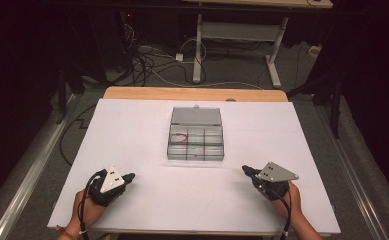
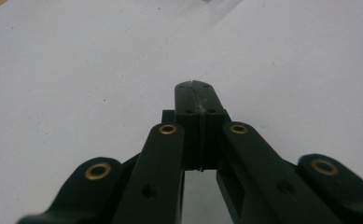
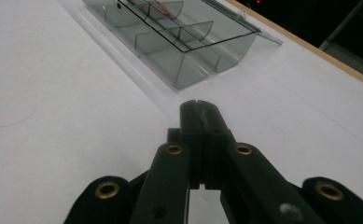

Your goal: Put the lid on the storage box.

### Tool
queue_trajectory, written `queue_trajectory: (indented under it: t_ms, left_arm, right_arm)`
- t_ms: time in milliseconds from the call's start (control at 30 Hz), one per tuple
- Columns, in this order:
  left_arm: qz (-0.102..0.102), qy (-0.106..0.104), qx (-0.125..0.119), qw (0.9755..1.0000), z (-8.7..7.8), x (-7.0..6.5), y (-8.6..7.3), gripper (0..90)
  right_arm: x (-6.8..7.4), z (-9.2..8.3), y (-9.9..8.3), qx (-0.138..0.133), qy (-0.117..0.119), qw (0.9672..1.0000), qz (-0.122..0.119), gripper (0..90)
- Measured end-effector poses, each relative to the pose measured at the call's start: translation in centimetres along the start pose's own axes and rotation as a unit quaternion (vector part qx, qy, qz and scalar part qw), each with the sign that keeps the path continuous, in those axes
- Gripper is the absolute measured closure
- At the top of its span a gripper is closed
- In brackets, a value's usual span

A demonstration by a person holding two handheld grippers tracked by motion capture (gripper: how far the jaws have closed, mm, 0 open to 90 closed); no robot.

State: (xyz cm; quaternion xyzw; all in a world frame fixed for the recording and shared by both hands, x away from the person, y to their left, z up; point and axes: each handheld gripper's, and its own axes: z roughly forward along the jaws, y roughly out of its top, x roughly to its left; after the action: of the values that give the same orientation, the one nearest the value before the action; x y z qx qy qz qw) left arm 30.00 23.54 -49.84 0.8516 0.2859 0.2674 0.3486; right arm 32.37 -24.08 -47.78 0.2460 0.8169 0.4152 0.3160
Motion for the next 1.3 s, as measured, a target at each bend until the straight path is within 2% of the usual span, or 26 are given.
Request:
queue_trajectory:
  t_ms: [133, 233, 300, 333, 367, 533, 600, 633, 833, 1000, 1133, 1300]
  left_arm:
    - [-0.006, 0.006, 0.006, 0.9999, 0.6, 0.4, 0.3, 87.7]
    - [-0.012, -0.001, 0.001, 0.9999, 1.1, 0.8, 0.8, 87.7]
    - [-0.009, -0.004, 0.002, 0.9999, 1.3, 0.9, 1.2, 87.6]
    - [0.001, 0.000, 0.002, 1.0000, 1.6, 1.1, 1.5, 87.6]
    - [0.004, 0.000, 0.004, 1.0000, 1.8, 1.2, 1.8, 87.6]
    - [0.002, -0.004, -0.005, 1.0000, 2.5, 2.6, 3.5, 87.6]
    - [0.002, -0.004, -0.008, 1.0000, 2.8, 3.3, 4.3, 87.6]
    - [0.003, -0.003, -0.010, 0.9999, 2.9, 3.6, 4.7, 87.6]
    - [-0.002, 0.000, -0.014, 0.9999, 3.9, 5.3, 6.6, 87.6]
    - [-0.003, 0.001, -0.003, 1.0000, 5.4, 6.4, 7.9, 87.6]
    - [-0.005, 0.006, 0.005, 1.0000, 6.6, 6.9, 8.9, 87.6]
    - [-0.010, -0.005, 0.008, 0.9999, 7.8, 7.2, 10.1, 87.6]
  right_arm:
    - [-0.7, 0.5, -0.1, 0.010, 0.001, 0.9999, 0.006, 90.0]
    - [-1.2, 0.8, 0.0, 0.020, -0.003, 0.9998, 0.003, 90.0]
    - [-1.7, 0.8, 0.1, 0.020, -0.006, 0.9998, 0.002, 90.0]
    - [-1.9, 0.9, 0.1, 0.019, -0.005, 0.9998, 0.008, 90.0]
    - [-2.2, 0.9, 0.1, 0.020, -0.004, 0.9997, 0.011, 90.0]
    - [-2.9, 1.4, 0.1, 0.030, -0.005, 0.9994, 0.016, 90.0]
    - [-3.2, 1.7, 0.3, 0.040, -0.015, 0.9991, 0.005, 90.0]
    - [-3.5, 1.9, 0.4, 0.040, -0.014, 0.9991, 0.010, 90.0]
    - [-5.3, 3.3, 1.5, 0.050, -0.031, 0.9982, 0.009, 90.0]
    - [-6.7, 4.9, 2.5, 0.057, -0.032, 0.9978, 0.010, 90.0]
    - [-7.6, 6.1, 3.2, 0.065, -0.028, 0.9973, 0.018, 90.0]
    - [-8.4, 7.3, 4.0, 0.064, -0.025, 0.9974, 0.024, 90.0]
